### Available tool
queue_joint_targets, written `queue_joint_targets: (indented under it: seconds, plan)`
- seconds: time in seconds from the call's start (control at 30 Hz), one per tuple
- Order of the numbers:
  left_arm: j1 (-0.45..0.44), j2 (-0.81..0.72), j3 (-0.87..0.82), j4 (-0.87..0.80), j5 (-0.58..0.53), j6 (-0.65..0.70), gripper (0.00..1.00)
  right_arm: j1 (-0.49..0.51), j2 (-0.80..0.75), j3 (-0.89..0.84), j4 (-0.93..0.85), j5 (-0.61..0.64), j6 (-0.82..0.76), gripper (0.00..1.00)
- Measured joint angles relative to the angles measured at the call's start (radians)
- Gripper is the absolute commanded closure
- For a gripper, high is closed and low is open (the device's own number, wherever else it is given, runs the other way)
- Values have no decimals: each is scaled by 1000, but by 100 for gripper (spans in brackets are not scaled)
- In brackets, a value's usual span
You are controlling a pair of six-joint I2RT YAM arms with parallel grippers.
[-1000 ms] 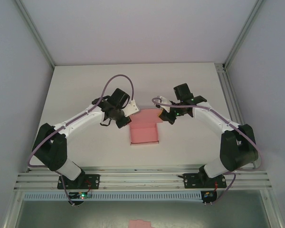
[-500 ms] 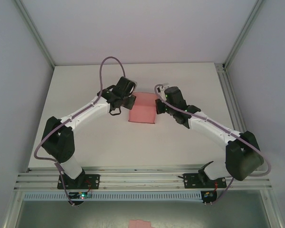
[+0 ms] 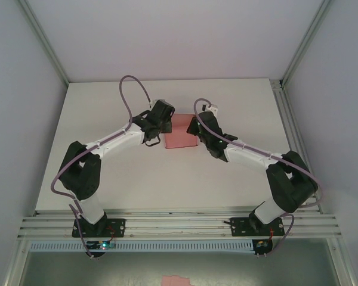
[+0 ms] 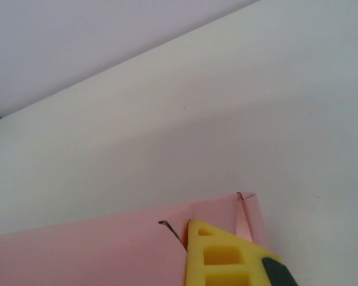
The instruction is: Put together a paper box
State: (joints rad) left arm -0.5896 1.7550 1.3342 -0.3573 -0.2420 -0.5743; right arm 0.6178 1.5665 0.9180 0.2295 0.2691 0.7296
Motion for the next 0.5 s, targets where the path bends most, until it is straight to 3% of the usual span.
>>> queue_joint_targets:
  seconds: [0.33, 0.5]
  plan:
    - [-3, 81, -26, 93, -19, -182, 97, 6, 58, -66, 102, 16, -2, 100]
    - [-5, 74, -68, 164, -24, -156, 93, 6, 62, -93, 155, 21, -21, 100]
